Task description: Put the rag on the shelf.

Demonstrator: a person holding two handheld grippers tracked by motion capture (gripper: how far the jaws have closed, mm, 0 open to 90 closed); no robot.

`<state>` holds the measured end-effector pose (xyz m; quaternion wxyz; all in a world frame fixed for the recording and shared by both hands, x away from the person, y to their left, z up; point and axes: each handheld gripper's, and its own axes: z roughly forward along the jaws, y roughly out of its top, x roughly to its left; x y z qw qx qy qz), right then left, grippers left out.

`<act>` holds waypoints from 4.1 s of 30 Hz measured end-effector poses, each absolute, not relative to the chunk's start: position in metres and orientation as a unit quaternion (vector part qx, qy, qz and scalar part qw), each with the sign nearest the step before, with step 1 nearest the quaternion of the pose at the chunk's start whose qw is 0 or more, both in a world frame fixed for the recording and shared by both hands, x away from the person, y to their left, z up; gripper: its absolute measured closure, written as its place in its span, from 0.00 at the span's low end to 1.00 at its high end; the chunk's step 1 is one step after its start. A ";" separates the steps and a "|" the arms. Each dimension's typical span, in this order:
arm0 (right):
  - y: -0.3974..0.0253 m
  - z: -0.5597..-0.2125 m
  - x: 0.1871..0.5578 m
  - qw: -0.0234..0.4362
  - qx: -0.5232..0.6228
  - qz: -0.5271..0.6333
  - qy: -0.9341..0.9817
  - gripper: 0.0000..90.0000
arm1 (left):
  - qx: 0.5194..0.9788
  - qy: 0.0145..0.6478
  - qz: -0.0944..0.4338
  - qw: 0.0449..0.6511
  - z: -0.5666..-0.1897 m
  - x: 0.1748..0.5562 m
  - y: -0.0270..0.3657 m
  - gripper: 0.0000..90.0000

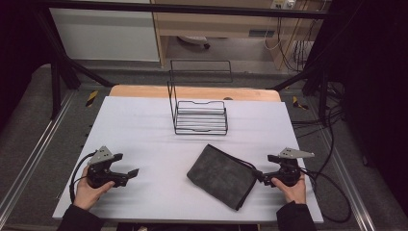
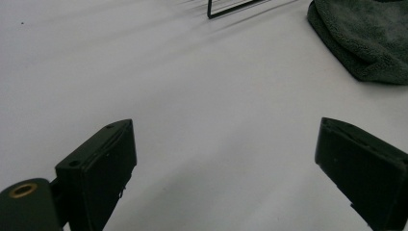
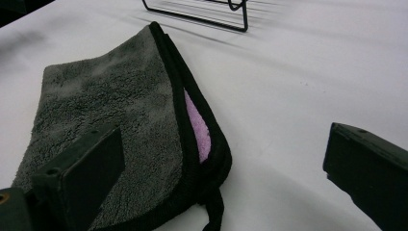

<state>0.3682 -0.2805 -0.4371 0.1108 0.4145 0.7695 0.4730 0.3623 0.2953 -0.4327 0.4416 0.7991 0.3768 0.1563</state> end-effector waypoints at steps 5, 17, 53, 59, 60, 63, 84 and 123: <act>-0.281 -0.436 0.368 0.110 0.416 0.474 0.769 0.02 | 0.799 0.377 0.158 0.441 -0.432 0.362 0.295 0.08; -0.272 -0.436 0.367 0.115 0.411 0.464 0.776 0.02 | 0.801 0.377 0.158 0.437 -0.432 0.361 0.287 0.09; -0.255 -0.436 0.367 0.111 0.399 0.449 0.792 0.02 | 0.814 0.372 0.116 0.430 -0.419 0.357 0.199 0.25; -0.253 -0.438 0.368 0.109 0.401 0.450 0.791 0.03 | 0.816 0.371 0.101 0.432 -0.416 0.360 0.178 0.32; -0.253 -0.438 0.368 0.109 0.400 0.449 0.792 0.03 | 0.817 0.371 0.100 0.431 -0.416 0.360 0.174 0.33; -0.251 -0.439 0.368 0.107 0.400 0.444 0.794 0.03 | 0.821 0.368 0.092 0.427 -0.416 0.361 0.161 0.35; -0.245 -0.443 0.371 0.108 0.407 0.432 0.798 0.11 | 0.833 0.391 0.053 0.388 -0.438 0.370 0.111 0.62; -0.227 -0.446 0.377 0.069 0.394 0.399 0.825 0.72 | 0.851 0.380 0.023 0.362 -0.431 0.373 0.122 0.92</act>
